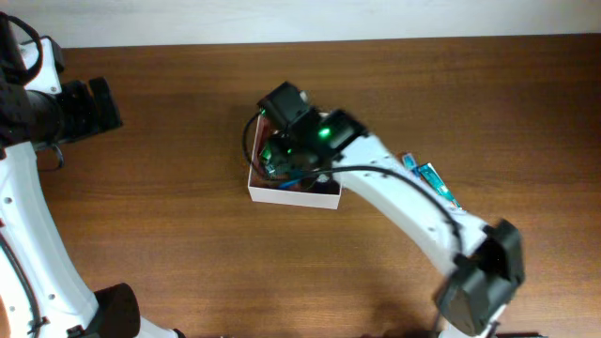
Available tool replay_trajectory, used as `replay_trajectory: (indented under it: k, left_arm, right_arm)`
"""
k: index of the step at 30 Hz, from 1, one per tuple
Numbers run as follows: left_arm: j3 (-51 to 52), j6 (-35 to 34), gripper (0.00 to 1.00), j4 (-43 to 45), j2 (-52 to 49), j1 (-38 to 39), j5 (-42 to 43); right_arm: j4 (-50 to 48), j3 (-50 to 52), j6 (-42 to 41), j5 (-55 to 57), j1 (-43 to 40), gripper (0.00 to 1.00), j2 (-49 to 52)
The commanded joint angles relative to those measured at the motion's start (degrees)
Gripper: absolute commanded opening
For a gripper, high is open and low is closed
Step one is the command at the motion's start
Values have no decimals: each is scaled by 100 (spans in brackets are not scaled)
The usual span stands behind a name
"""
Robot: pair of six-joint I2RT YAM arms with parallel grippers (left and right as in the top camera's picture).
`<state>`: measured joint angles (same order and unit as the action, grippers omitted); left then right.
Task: Pack container
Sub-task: 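Carry the razor into the white box, release, and withdraw, then grasp the blue-white toothbrush with the right gripper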
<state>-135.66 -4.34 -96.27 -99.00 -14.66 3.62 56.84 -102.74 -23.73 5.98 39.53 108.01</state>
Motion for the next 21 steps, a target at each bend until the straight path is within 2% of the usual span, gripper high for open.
replay_trajectory:
  k: [1,3,5,6,10,14,18,21]
  left_arm:
    - [-57,-74,99,7,-2,-24,-2]
    - [-57,-74,99,7,-2,-24,-2]
    - [-57,-74,99,7,-2,-24,-2]
    - [-57,-74,99,7,-2,-24,-2]
    - [-57,-74,99,7,-2,-26,-2]
    - [-57,-74,99,7,-2,-26,-2]
    - [-57,-74,99,7,-2,-24,-2]
    - [-57,-74,99,7,-2,-26,-2]
  right_arm:
    - [621,-730,98,83,-485,46,-879]
    - [935,-831,96,146,-857,51,-1121]
    - [1185,-826,79,210,-1311,64,-1298]
    - [1320,-826,81,225,-1585,65,-1331]
    - [1628,-654,81,214,-2522,66,-1204]
    - [1641,-46,103,-94,-3187,68,-859]
    - [1641,846,103,-269,-3453,69,-496]
    - [1287,1499,238,-234,-3510,72,-404]
